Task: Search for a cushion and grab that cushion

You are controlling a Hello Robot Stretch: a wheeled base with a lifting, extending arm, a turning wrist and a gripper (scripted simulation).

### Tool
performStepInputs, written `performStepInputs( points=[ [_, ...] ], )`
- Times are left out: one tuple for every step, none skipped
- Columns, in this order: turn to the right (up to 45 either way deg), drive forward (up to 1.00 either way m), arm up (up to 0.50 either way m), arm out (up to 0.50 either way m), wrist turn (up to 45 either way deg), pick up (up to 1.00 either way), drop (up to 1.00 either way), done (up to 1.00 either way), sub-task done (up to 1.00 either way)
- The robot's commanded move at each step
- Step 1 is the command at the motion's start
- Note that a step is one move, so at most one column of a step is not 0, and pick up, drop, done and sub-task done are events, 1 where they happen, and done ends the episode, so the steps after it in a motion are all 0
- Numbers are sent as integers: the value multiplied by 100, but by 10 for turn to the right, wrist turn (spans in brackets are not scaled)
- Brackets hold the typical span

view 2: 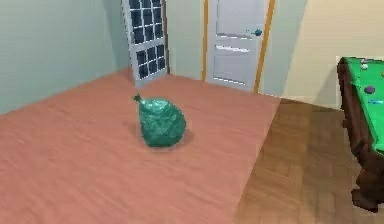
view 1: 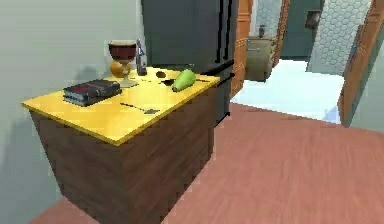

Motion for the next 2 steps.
performStepInputs(
  points=[
    [390,0,0,0,0,0,0,0,0],
    [0,100,0,0,0,0,0,0,0]
  ],
)
